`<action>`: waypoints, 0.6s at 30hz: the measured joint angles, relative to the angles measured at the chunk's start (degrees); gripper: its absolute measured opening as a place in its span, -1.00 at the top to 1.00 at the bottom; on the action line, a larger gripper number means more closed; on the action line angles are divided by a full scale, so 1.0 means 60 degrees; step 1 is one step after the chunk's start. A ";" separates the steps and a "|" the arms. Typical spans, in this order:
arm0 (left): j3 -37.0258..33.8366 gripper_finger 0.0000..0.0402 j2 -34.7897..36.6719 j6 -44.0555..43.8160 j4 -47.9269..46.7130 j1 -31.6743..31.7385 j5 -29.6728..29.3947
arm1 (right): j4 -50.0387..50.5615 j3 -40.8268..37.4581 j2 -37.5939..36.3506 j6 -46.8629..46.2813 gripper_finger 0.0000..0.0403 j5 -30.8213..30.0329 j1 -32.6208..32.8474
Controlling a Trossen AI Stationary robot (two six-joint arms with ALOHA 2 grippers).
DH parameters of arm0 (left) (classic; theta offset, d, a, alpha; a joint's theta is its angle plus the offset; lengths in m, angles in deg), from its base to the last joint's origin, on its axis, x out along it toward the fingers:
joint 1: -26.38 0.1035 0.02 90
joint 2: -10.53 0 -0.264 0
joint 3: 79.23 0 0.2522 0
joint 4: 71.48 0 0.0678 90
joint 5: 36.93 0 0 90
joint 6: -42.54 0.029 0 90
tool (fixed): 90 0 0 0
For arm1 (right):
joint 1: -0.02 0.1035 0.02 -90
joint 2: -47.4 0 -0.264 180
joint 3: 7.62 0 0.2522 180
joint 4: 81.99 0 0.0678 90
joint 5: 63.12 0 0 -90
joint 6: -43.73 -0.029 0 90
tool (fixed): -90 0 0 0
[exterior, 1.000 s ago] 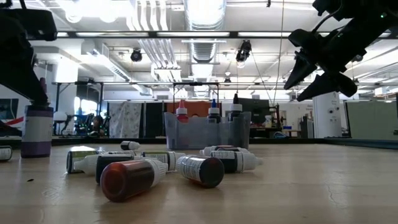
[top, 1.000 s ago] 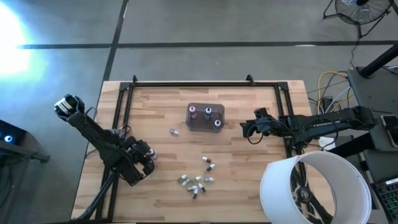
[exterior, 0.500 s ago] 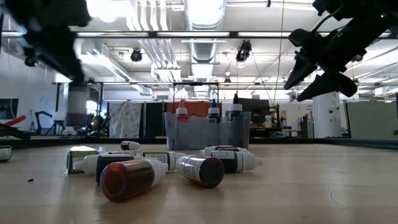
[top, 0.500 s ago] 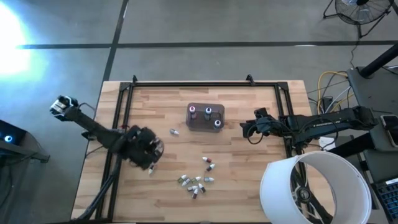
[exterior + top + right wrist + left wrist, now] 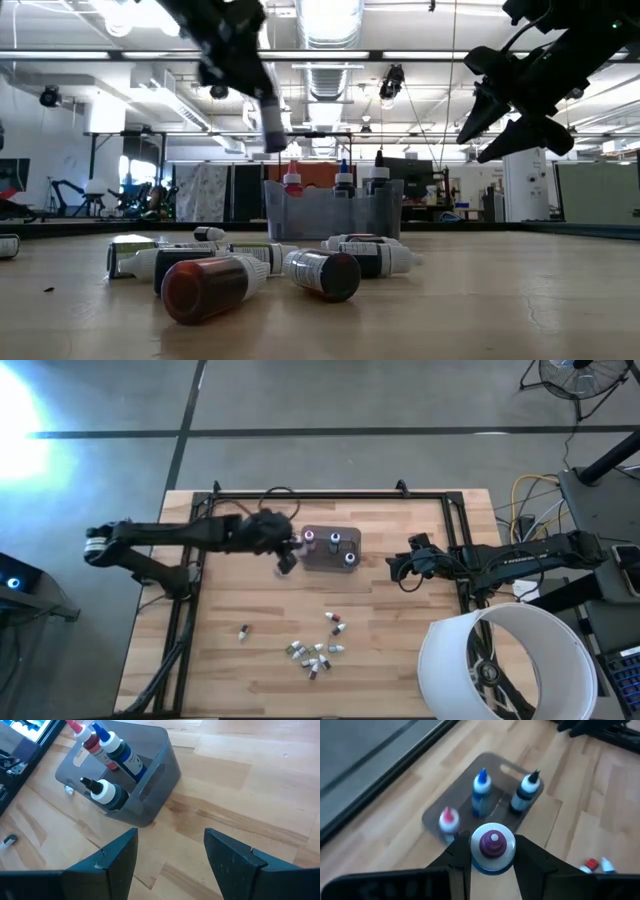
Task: Pick & Place food coloring
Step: Put the large violet food coloring bottle into the black bin
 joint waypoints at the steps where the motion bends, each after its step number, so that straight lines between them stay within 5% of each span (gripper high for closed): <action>1: 0.0154 0.61 -0.0269 0.0363 0.0209 0.0085 0.0200 | 0.0000 0.0000 0.0000 0.0009 -0.10 0.0000 0.0000; 8: 0.1767 0.62 -0.2668 0.2046 0.0123 -0.0026 0.0510 | 0.0000 0.0000 -0.0007 0.0042 -0.10 0.0004 0.0000; 12: 0.2446 0.62 -0.3724 0.2583 -0.0598 -0.0001 -0.0161 | 0.0001 0.0000 -0.0007 0.0048 -0.10 0.0004 0.0000; 18: 0.2031 0.62 -0.4019 0.1643 -0.0927 -0.0019 -0.0627 | 0.0004 0.0000 -0.0007 0.0040 -0.10 0.0036 0.0000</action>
